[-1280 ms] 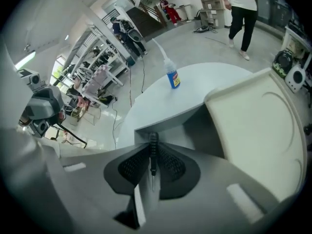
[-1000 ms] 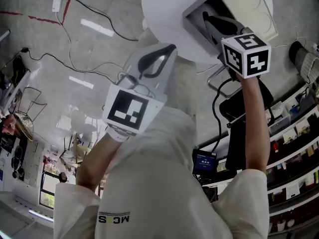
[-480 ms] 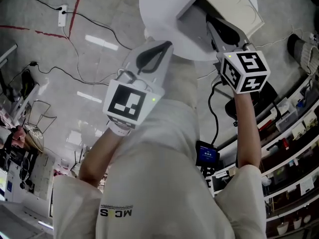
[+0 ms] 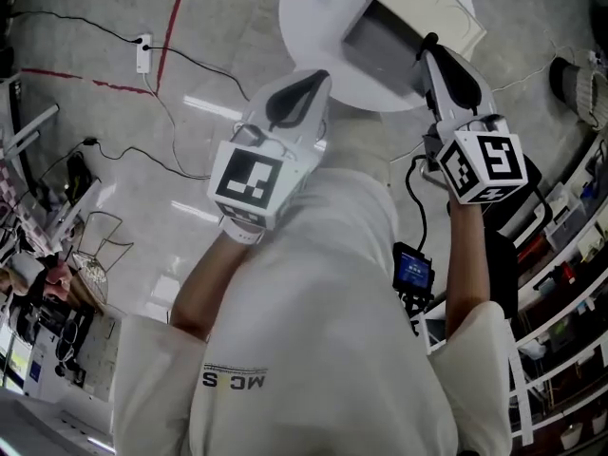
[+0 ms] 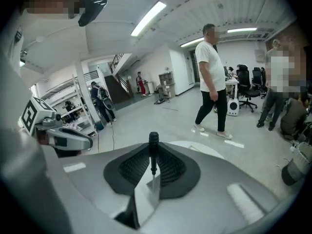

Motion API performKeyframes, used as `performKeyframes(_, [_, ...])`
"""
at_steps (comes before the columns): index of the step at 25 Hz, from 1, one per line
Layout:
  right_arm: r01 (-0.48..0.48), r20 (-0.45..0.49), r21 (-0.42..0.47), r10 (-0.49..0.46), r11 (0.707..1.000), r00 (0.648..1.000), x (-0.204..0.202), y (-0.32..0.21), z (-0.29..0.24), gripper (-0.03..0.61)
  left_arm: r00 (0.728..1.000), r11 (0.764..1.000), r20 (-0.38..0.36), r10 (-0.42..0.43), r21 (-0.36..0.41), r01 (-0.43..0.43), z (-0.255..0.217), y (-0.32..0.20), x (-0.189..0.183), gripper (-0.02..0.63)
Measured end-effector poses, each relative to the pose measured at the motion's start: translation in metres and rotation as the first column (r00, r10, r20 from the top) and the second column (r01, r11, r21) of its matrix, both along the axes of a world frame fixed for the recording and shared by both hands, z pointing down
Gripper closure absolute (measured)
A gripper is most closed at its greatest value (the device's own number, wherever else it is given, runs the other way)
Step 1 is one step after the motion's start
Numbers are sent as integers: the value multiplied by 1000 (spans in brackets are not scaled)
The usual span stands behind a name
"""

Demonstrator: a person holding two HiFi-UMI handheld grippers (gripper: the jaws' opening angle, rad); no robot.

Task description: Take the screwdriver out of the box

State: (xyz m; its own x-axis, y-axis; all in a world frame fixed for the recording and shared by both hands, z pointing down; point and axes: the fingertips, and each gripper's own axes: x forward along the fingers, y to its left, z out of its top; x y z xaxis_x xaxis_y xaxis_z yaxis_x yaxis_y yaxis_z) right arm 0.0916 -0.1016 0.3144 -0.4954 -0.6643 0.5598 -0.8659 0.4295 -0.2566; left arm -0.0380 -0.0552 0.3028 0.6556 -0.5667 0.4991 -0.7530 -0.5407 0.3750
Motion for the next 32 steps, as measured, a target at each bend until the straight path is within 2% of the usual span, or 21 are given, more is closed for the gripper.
performKeyframes(4, [-58,23,83,56,995,998,12,12,-58,529,1000,999,-8,-12,39,12,-40,3,-6,612])
performKeyframes(9, [-133,54,218,124,967,991,30,42,-111,529,1000,993,-16,8,118,-6,-75,17,-7,612])
performKeyframes(17, [-238,97,312,218,920,971,36,71,-179,529,999,979,-32,16,203,-10,-132,16,-27,612])
performKeyframes(26, [-244,87,397,228,885,970,28,98,-207,529,999,967,-44,24,253,-13,-153,18,-33,612])
performKeyframes(32, [-247,80,401,235,882,969,30,105,-203,528,998,961,-47,38,275,-24,-160,17,-28,612])
